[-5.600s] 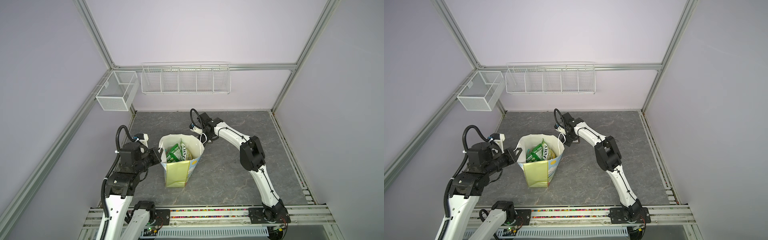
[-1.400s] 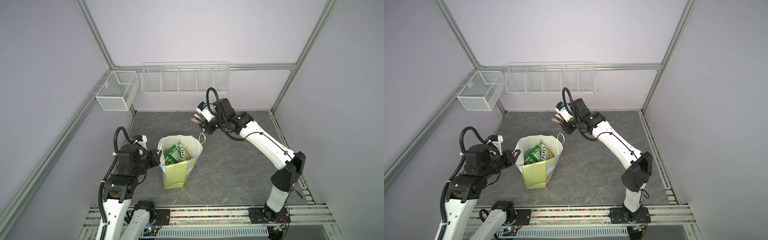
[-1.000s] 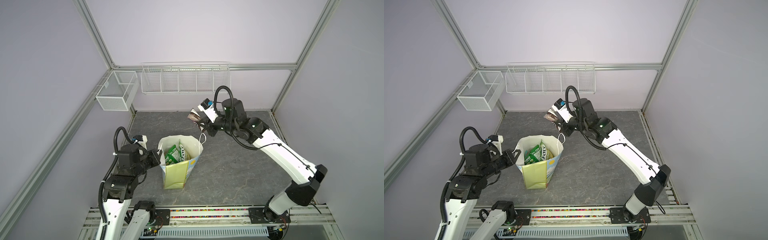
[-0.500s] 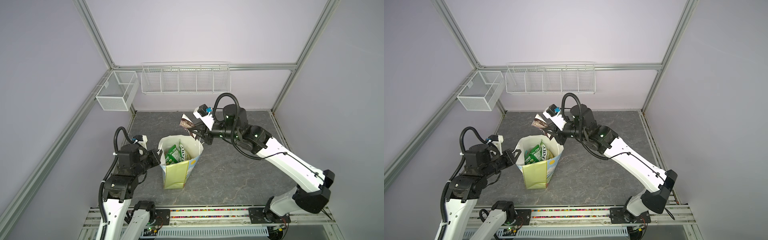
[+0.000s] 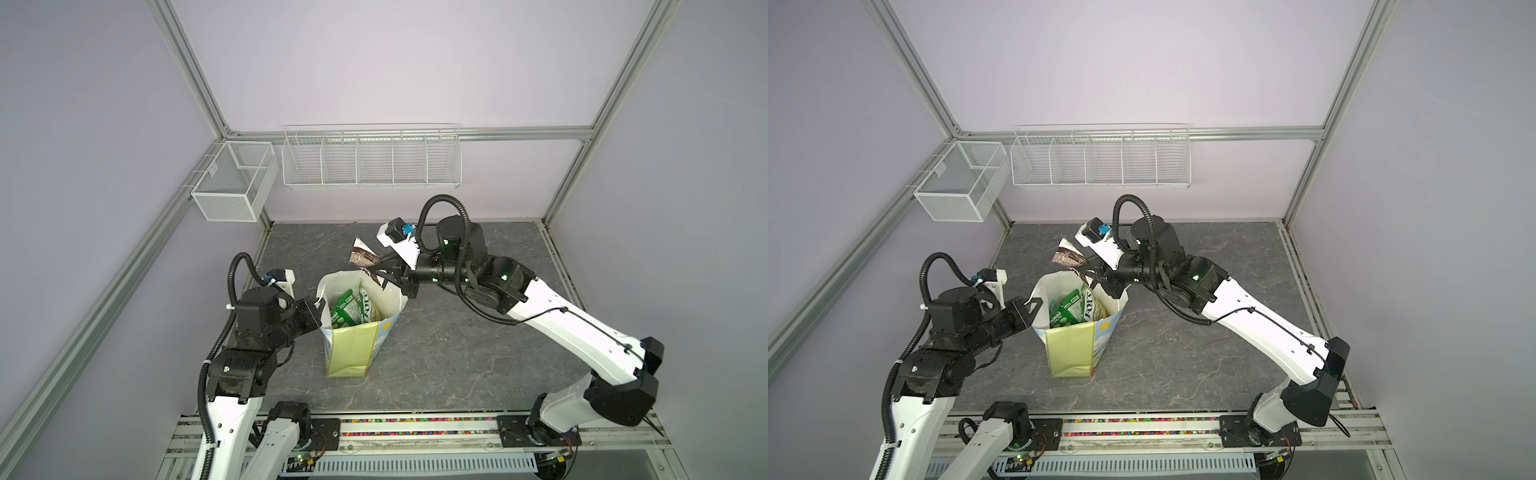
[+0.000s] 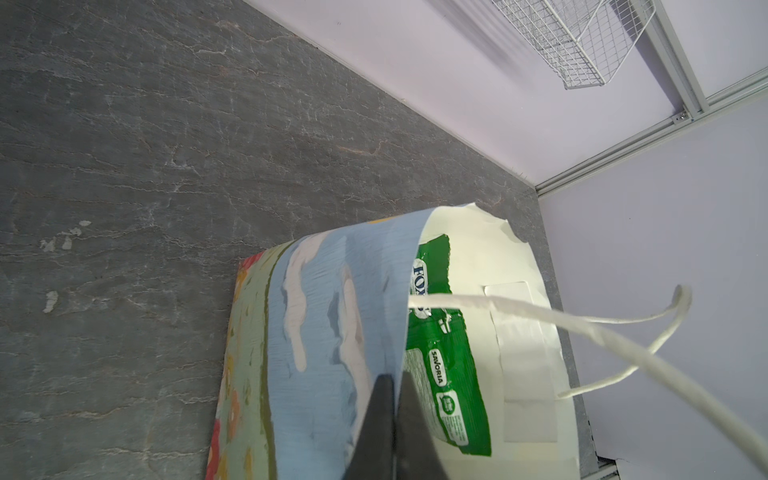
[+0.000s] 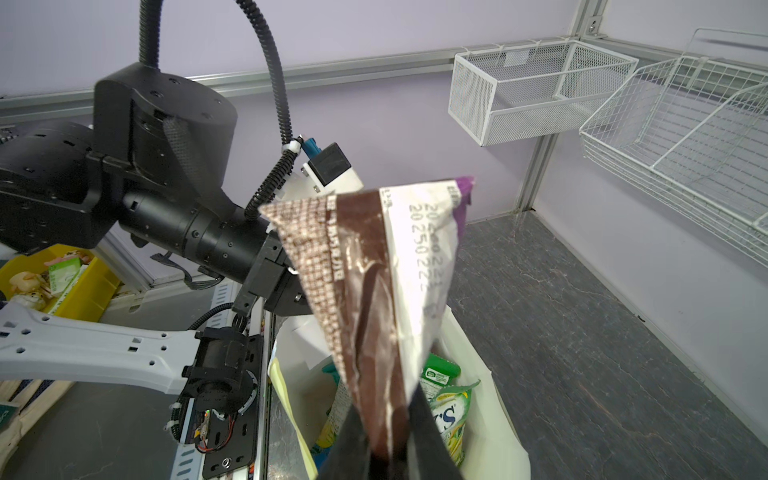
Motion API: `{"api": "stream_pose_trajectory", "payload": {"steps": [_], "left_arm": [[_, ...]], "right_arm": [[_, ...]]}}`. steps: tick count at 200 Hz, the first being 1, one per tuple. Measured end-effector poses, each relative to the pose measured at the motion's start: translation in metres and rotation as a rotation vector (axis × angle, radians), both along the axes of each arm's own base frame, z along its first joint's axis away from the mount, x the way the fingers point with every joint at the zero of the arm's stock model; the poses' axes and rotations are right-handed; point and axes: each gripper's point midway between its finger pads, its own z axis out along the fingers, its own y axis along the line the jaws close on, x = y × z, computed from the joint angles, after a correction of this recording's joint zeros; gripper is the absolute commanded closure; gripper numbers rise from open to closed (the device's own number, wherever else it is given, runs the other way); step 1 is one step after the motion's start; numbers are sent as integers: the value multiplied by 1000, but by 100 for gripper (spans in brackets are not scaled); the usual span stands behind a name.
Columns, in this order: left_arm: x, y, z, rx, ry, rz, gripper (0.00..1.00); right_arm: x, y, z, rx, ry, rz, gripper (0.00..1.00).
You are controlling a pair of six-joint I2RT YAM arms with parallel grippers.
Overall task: Place the snacks into the paper bag
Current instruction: 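Lower the chocolate bar into the paper bag with the right gripper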
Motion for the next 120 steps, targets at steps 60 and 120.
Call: {"api": "stream_pose_trajectory", "payload": {"steps": [60, 120], "left_arm": [[-1, 0, 0, 0, -1, 0, 100], [-1, 0, 0, 0, -4, 0, 100]], "right_arm": [[2, 11, -34, -60, 51, 5, 82], [3, 13, -42, -78, 68, -11, 49]]}}
